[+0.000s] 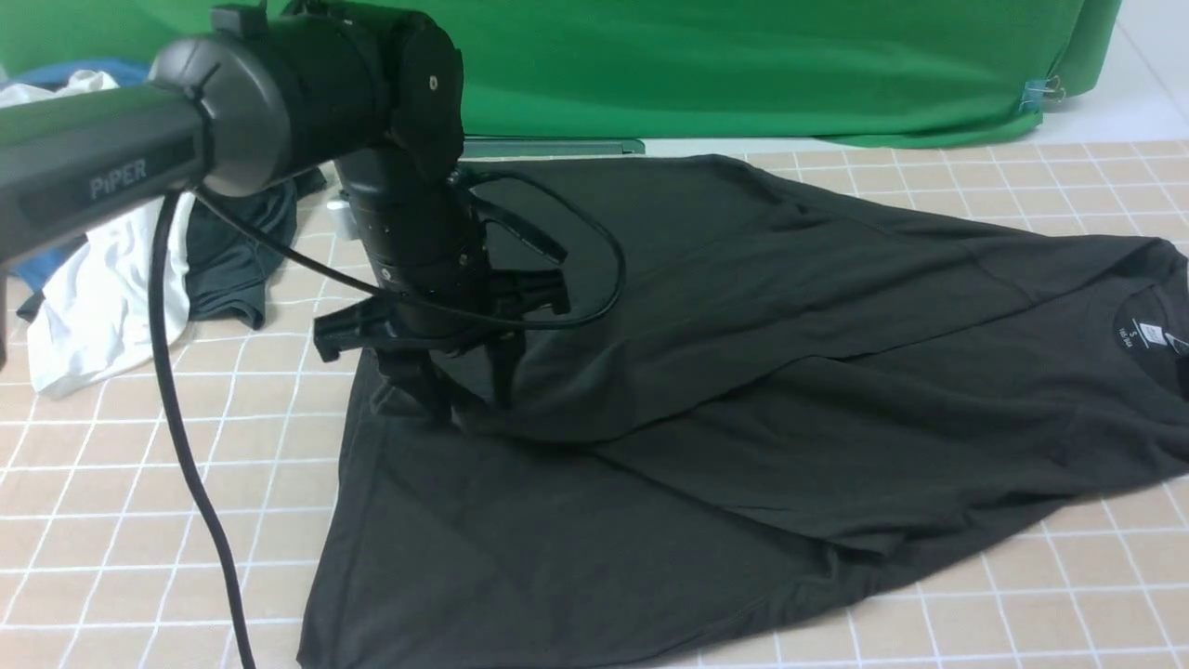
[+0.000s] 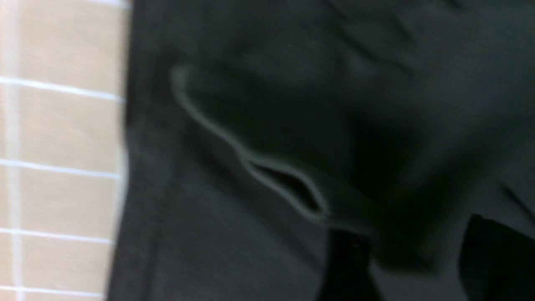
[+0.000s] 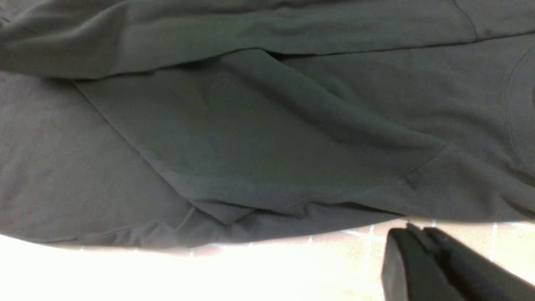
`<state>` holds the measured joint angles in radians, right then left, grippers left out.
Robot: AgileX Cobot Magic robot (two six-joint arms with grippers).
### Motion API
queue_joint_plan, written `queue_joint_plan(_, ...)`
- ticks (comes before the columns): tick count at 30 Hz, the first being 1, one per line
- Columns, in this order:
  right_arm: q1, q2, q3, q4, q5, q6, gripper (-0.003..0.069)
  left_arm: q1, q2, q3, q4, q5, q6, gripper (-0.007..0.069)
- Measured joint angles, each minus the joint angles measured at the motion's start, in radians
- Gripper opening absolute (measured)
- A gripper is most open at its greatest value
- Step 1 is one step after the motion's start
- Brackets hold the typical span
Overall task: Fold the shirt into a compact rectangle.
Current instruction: 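Fold the left side of the dark shirt inward over its body with the left gripper, then grasp the near edge of the shirt at its hem and shoulder corners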
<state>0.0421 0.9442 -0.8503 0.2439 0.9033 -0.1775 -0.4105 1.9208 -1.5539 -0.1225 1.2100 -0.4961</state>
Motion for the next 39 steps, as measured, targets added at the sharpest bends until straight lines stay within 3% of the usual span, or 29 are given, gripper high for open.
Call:
queue_joint_plan(6, 0.0, 0.0, 0.0, 0.0, 0.005, 0.0, 0.0045, 0.0, -0.083, 0.0, -0.012, 0.0, 0.033, 0.0536)
queue_joint_plan(13, 0.0, 0.0, 0.0, 0.0, 0.006, 0.0, 0.0052, 0.0, -0.103, 0.003, 0.062, 0.0, 0.05, 0.0553)
queue_joint_plan(15, 0.0, 0.0, 0.0, 0.0, 0.006, 0.0, 0.0054, 0.0, -0.103, 0.033, 0.066, 0.0, 0.084, 0.0483)
queue_joint_plan(18, 0.0, 0.0, 0.0, 0.0, 0.006, 0.0, 0.0057, 0.001, -0.103, 0.098, 0.066, 0.0, 0.098, 0.034)
queue_joint_plan(20, 0.0, 0.0, 0.0, 0.0, 0.006, 0.0, 0.0059, 0.003, -0.108, 0.164, 0.066, 0.0, 0.104, 0.0206)
queue_joint_plan(21, 0.0, 0.0, 0.0, 0.0, 0.006, 0.0, 0.0059, 0.003, -0.11, 0.181, 0.066, 0.0, 0.105, 0.0179)
queue_joint_plan(22, 0.0, 0.0, 0.0, 0.0, 0.006, 0.0, 0.006, 0.005, -0.119, 0.243, 0.069, 0.0, 0.109, 0.0105)
queue_joint_plan(24, 0.0, 0.0, 0.0, 0.001, 0.006, 0.0, 0.0059, 0.018, -0.148, 0.342, 0.074, 0.0, 0.11, 0.0036)
queue_joint_plan(34, 0.0, 0.0, 0.0, 0.007, -0.003, 0.01, 0.0061, 0.084, -0.273, 0.624, 0.069, -0.026, 0.081, 0.0026)
queue_joint_plan(39, 0.0, 0.0, 0.0, 0.007, -0.022, 0.011, 0.0067, 0.084, -0.277, 0.735, 0.066, -0.143, 0.077, 0.0142)
